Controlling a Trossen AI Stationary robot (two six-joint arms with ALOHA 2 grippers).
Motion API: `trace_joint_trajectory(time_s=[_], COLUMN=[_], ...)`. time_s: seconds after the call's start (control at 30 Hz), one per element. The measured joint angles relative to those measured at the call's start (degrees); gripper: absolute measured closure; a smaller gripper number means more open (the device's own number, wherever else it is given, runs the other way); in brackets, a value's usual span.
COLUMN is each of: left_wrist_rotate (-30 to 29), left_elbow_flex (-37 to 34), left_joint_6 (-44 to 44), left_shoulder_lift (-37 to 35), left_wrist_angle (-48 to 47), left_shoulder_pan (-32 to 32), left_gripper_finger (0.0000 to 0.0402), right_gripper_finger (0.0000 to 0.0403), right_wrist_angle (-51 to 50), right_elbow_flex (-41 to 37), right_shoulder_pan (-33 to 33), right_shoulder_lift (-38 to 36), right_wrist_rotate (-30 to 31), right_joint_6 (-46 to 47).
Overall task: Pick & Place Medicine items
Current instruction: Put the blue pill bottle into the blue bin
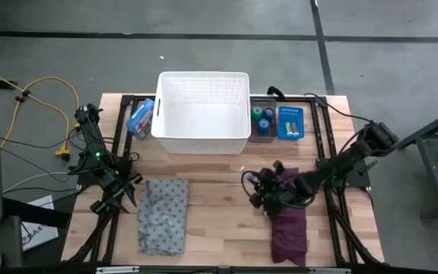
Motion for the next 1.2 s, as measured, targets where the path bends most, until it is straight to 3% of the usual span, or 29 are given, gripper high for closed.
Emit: trace_joint_trajectory(time_s=[0.57, 1.0, 1.2], left_wrist_rotate=[-0.02, 0.01, 0.00], left_elbow_flex=[0.00, 0.00, 0.00], left_joint_6=[0.00, 0.00, 0.00], left_shoulder_lift=[-0.02, 0.00, -0.02], left_wrist_angle=[0.02, 0.02, 0.02], left_shoulder_pan=[0.02, 0.00, 0.02], left_gripper_finger=[0.0274, 0.0274, 0.0274], right_gripper_finger=[0.0312, 0.0310, 0.0310], right_wrist_angle=[-37.20, -36.20, -32.09], right_elbow_flex=[-0.02, -16.31, -18.02], right_shoulder_pan=[-3.27, -18.52, -29.15], right_shoulder_lift=[-13.06, -22.87, -23.42], right_wrist_rotate=[0.50, 2.71, 0.79], right_joint_6=[18.81, 30.69, 26.73])
